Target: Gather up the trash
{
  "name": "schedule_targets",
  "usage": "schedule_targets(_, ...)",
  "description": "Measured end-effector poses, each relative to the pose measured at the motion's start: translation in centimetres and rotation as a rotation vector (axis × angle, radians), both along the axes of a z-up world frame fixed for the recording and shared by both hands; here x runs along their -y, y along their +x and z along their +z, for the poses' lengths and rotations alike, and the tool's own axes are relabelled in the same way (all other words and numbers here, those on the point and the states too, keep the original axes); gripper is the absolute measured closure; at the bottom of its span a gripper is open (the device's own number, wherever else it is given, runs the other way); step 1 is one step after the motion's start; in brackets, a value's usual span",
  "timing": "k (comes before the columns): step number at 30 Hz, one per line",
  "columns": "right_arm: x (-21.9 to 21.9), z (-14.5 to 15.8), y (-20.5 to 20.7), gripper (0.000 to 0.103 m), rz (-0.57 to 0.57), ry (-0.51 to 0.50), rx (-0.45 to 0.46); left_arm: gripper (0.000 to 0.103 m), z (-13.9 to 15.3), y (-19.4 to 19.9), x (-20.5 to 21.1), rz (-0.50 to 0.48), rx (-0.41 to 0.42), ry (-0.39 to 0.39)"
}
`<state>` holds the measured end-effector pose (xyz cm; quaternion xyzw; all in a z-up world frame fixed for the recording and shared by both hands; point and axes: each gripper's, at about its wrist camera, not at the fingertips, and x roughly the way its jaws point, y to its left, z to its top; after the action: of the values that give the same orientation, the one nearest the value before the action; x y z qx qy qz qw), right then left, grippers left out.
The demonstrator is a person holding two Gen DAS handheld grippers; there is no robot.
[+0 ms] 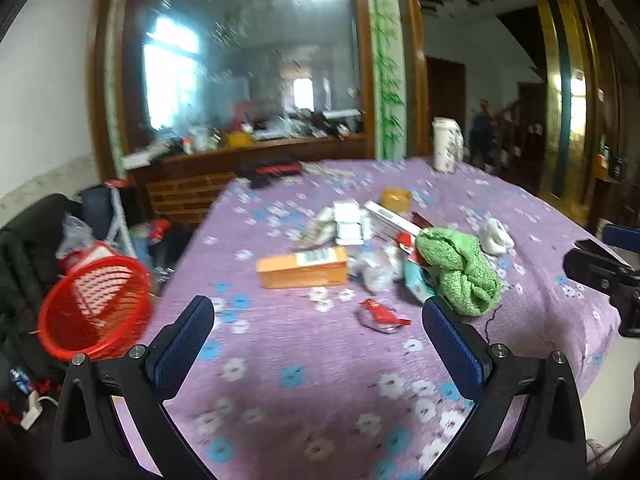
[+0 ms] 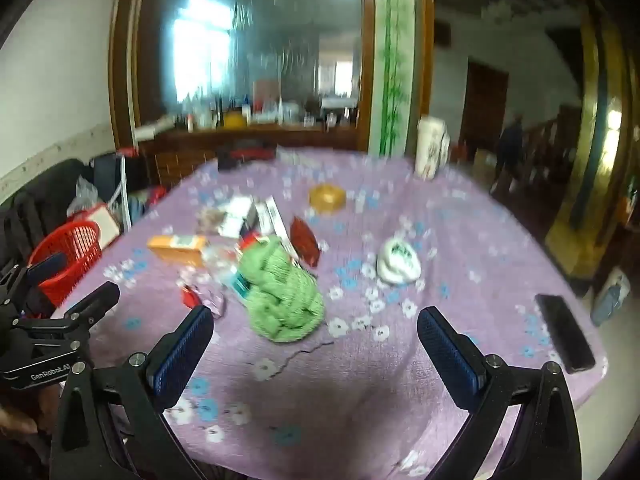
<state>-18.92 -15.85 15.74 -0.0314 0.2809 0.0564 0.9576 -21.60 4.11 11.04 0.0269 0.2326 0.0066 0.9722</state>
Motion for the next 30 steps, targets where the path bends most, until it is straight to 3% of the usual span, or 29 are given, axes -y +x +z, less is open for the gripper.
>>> schedule_targets(6, -0.5, -0.9, -5.2, 0.000, -0.023, 0.070, 0.112, 0.000, -0.3, -4.6, -2.2, 0.082, 0.077, -0.048)
schedule_targets(9, -0.9, -1.4, -5.4, 0.000, -0.028, 0.051, 0.100, 0.000, -1.1, -4.2, -2.6, 0.093, 0.063, -0.059)
schedule_targets(13, -0.7, -1.5, -5.2, 0.000, -0.060, 0.052, 0.149, 0.000, -2.0, -3.9, -2.4, 0.110, 0.059, -0.054)
schedule_targets(21, -0.7, -2.3, -3.8, 0.000, -0.038, 0.070, 0.091, 0.000, -3.5, -2.6, -1.6, 0.077, 0.019, -0.040)
schedule_targets(30, -1.1, -2.3, -4.4, 0.000, -0.056, 0.027, 0.099, 0.000, -3.6, -3.1, -1.3, 0.064, 0.034, -0.037)
